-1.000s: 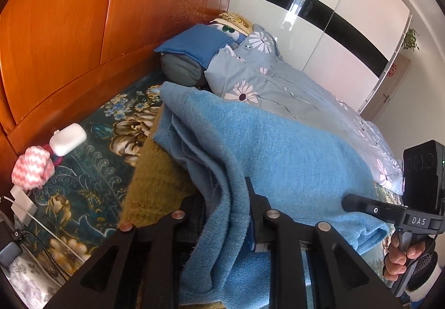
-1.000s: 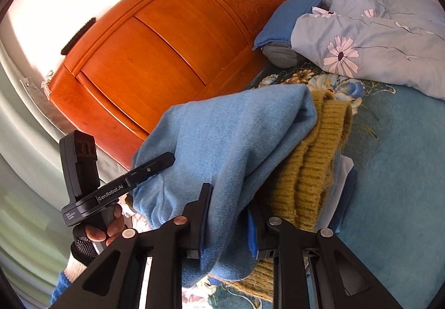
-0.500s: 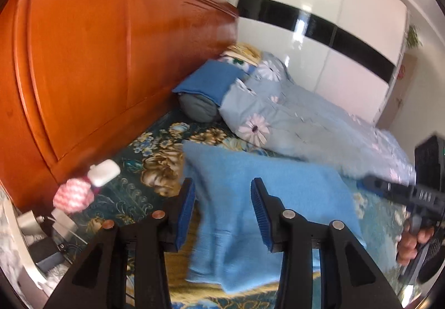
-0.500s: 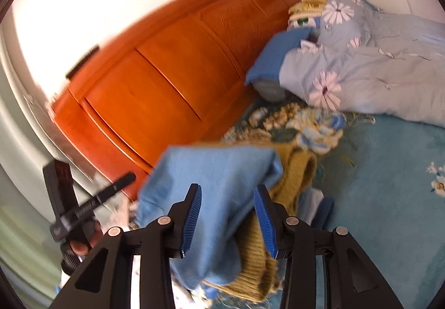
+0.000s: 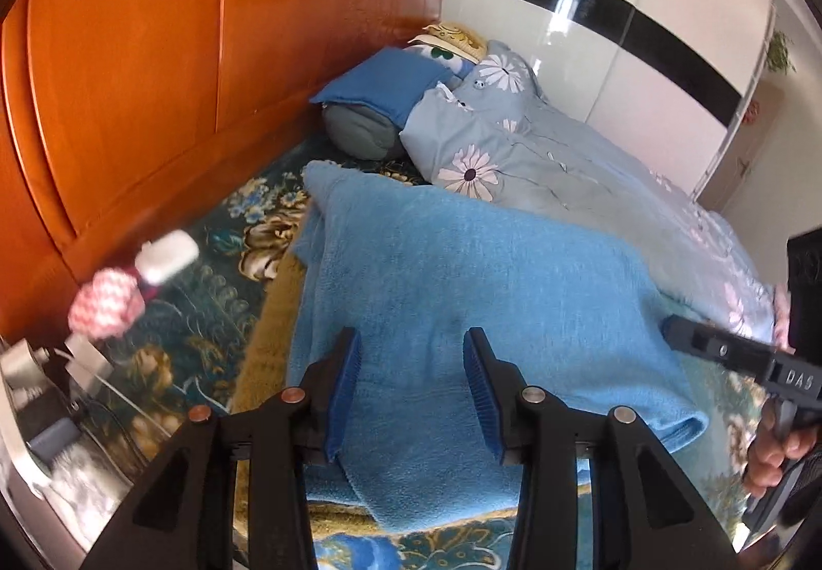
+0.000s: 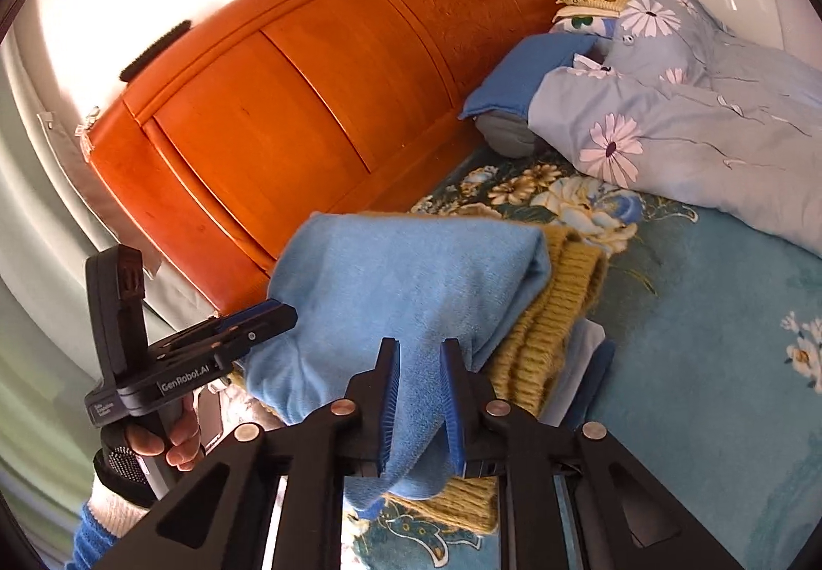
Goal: Fold clothes
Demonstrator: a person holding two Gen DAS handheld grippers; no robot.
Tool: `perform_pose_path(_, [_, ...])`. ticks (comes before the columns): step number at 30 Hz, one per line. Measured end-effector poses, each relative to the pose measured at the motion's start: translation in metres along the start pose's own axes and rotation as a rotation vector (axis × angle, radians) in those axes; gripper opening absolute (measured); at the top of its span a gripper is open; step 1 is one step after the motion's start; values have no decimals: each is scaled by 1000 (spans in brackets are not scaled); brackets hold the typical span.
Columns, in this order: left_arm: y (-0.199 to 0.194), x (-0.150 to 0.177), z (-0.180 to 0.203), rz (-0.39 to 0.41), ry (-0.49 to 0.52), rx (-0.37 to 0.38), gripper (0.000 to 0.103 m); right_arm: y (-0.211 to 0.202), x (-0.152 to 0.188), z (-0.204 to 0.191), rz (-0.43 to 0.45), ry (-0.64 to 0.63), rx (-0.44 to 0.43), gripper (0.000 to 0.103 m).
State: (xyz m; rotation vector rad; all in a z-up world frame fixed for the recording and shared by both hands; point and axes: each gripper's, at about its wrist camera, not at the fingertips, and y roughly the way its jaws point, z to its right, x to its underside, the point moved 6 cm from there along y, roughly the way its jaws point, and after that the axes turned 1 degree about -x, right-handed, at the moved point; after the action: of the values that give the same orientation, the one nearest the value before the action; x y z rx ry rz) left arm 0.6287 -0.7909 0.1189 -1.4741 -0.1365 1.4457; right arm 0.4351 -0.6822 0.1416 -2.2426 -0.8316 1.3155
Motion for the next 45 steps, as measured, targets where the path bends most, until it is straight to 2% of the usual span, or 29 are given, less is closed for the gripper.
perform_pose_path(7, [-25,-1,12,29,5,22,43,-24,-4,-13,49,-16,-25,18])
perform_pose_path(9, [-28,5,18,39,8,17,50,-34,0,-17,63,-30,-11,18])
perform_pose_path(17, [-44,56,42,71,-28,13,57,-59,50,-22,52,-102,81,21])
perform_pose_path(20, [-47,76,49,63,-14,-22,58,-61,68,-17,37,-85,96,35])
perform_pose_path(22, [-50,88,52,62,-8,-38,65,-59,81,-16,23,-81,99,38])
perform_pose_path(23, [-52,93,53,63,-7,-46,73,-58,87,-16,14,-82,105,40])
perform_pose_path(24, [-53,98,54,67,-7,-53,76,-56,93,-17,4,-85,114,45])
perform_pose_path(27, [-59,110,54,72,-25,-45,77,-51,109,-19,-15,-98,138,59])
perform_pose_path(32, [-65,127,50,70,-29,-84,80,-45,129,-30,-46,-121,158,69])
perform_pose_path(34, [-68,134,49,69,-33,-83,80,-42,136,-34,-56,-140,170,71])
perform_pose_path(40, [-76,155,46,66,-45,-92,80,-39,149,-38,-59,-157,198,85])
perform_pose_path(41, [-76,157,46,67,-43,-93,83,-40,151,-38,-57,-152,199,88])
perform_pose_path(42, [-76,159,46,69,-44,-93,93,-40,152,-38,-55,-148,200,90])
perform_pose_path(44, [-78,164,47,82,-51,-85,102,-41,156,-38,-53,-147,210,94])
perform_pose_path(45, [-80,166,47,93,-57,-75,102,-42,158,-38,-51,-146,215,98])
